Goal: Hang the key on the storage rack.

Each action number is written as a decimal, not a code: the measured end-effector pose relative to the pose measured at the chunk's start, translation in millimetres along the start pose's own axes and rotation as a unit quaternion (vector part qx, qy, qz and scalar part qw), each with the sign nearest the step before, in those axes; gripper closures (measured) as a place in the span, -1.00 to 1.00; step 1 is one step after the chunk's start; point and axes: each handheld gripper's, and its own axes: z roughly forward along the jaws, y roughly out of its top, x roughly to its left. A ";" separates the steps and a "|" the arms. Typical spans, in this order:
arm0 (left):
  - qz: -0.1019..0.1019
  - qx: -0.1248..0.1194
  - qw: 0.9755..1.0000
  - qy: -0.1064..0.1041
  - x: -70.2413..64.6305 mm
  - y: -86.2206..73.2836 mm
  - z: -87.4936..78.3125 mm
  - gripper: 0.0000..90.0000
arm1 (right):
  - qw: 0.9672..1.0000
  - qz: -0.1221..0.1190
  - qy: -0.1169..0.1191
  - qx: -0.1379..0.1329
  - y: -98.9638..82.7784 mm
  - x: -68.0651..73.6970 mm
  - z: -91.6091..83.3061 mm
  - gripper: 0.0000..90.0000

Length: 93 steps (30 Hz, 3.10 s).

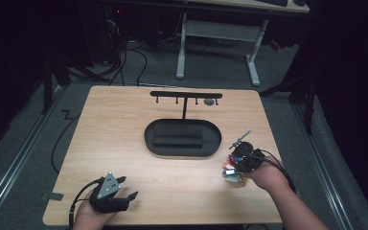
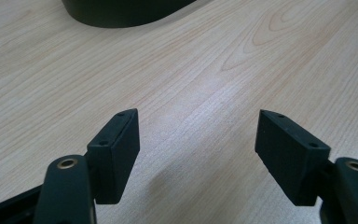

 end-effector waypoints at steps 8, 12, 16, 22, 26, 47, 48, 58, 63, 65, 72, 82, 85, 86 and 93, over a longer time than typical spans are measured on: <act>0.000 0.002 1.000 -0.001 1.0 -1.0 -0.7 -0.31 | 1.000 0.003 -0.002 -0.010 -3.9 -4.9 -20.0 0.94; -0.002 -0.001 1.000 0.001 0.7 -1.6 -1.3 -0.31 | 1.000 -0.003 -0.005 -0.011 -3.8 -6.5 -26.9 0.94; -0.004 -0.002 1.000 0.001 1.3 -1.9 -1.9 -0.31 | 1.000 -0.003 0.000 -0.014 -2.8 -8.0 -37.7 0.94; -0.004 -0.002 1.000 0.002 1.9 -2.2 -1.9 -0.31 | 1.000 -0.006 0.009 -0.021 -0.6 -11.1 -55.5 0.94; -0.004 -0.002 1.000 0.003 2.0 -2.3 -2.0 -0.31 | 1.000 -0.006 0.010 -0.029 2.3 -13.0 -70.9 0.95; -0.007 -0.010 1.000 -0.001 3.2 -2.2 -3.3 -0.34 | 0.999 -0.018 -0.001 -0.043 28.9 -13.9 -116.3 0.95; -0.007 -0.010 1.000 -0.001 3.3 -2.2 -3.4 -0.34 | 0.999 -0.016 0.002 -0.043 29.9 -13.6 -115.9 0.95; -0.008 -0.009 1.000 -0.002 3.8 -3.0 -3.7 -0.34 | 0.998 -0.021 -0.001 -0.052 53.6 -15.2 -123.6 0.95; -0.007 -0.009 1.000 -0.003 3.5 -3.2 -3.0 -0.34 | 0.998 -0.020 -0.003 -0.058 67.4 -18.5 -124.0 0.95; -0.007 -0.010 1.000 -0.003 3.7 -3.2 -3.1 -0.34 | 0.998 -0.019 -0.003 -0.058 72.9 -19.7 -122.5 0.95; -0.009 -0.007 1.000 -0.003 5.0 -4.0 -4.0 -0.34 | 0.998 -0.012 -0.005 -0.060 90.7 -23.5 -120.3 0.95; -0.007 -0.005 1.000 -0.003 4.4 -4.5 -3.1 -0.34 | 0.998 -0.008 0.000 -0.069 109.0 -35.8 -113.4 0.95; -0.006 -0.003 1.000 -0.005 4.6 -4.5 -3.0 -0.34 | 0.998 -0.006 0.003 -0.070 114.8 -39.8 -109.5 0.95; -0.006 -0.002 1.000 -0.005 4.6 -4.6 -3.0 -0.34 | 0.998 -0.008 0.003 -0.069 116.9 -41.1 -108.3 0.95; -0.008 -0.002 1.000 -0.006 5.4 -5.5 -2.5 -0.34 | 0.997 0.000 0.007 -0.072 131.7 -46.1 -101.4 0.95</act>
